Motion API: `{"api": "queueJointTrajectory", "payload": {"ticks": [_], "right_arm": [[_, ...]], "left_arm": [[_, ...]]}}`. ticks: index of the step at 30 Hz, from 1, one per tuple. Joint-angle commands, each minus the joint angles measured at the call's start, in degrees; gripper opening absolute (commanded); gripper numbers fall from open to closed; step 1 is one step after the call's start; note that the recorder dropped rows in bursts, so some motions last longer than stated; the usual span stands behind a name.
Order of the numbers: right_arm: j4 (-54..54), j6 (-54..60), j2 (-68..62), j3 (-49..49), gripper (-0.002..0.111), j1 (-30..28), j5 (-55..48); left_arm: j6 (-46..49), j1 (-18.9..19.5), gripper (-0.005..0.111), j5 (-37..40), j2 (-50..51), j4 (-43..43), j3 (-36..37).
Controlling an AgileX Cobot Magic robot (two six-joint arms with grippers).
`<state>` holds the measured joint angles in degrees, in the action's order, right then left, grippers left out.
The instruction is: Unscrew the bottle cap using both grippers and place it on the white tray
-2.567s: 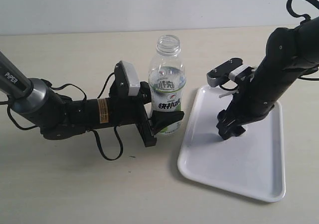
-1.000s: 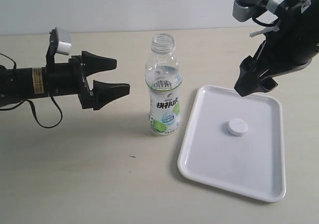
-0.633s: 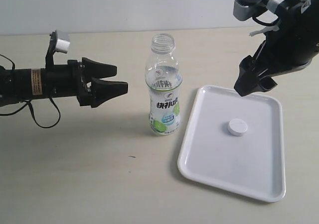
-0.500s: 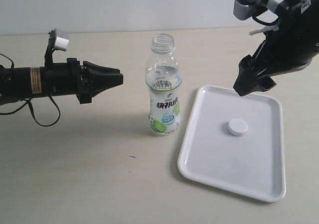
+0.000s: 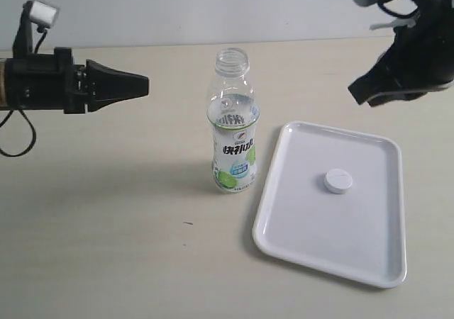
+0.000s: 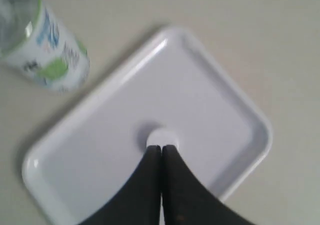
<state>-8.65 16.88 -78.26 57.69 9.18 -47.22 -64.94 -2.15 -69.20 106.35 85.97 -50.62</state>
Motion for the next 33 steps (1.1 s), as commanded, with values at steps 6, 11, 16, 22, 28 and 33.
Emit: {"api": "queueJointTrajectory", "payload": {"ticks": [6, 11, 16, 22, 28, 33], "right_arm": [[-1.74, -7.47, 23.75, -27.25, 0.0, -0.21, 38.66], [-1.91, -10.18, 34.15, -43.08, 0.0, -0.21, 51.5], [-1.91, -9.9, 42.75, -52.07, 0.0, -0.21, 52.53], [-1.91, -9.52, 53.64, -57.69, 0.0, -0.21, 51.56], [-1.91, -9.52, 61.54, -57.69, 0.0, -0.21, 47.61], [-1.81, -9.52, 65.28, -57.69, 0.0, -0.21, 46.49]], "left_arm": [[2.42, 8.57, 0.0, -0.76, -17.32, -15.25, 21.71], [7.68, 11.3, 0.0, -0.76, -29.24, -18.83, 34.15], [10.76, 11.35, 0.0, -0.76, -42.76, -23.7, 45.61], [5.25, 11.35, 0.0, 0.17, -61.46, -22.68, 50.62], [-3.46, 11.35, 0.0, 12.59, -76.12, -21.75, 50.62], [-9.55, 11.35, 0.0, 20.95, -85.84, -23.13, 50.62]]}}
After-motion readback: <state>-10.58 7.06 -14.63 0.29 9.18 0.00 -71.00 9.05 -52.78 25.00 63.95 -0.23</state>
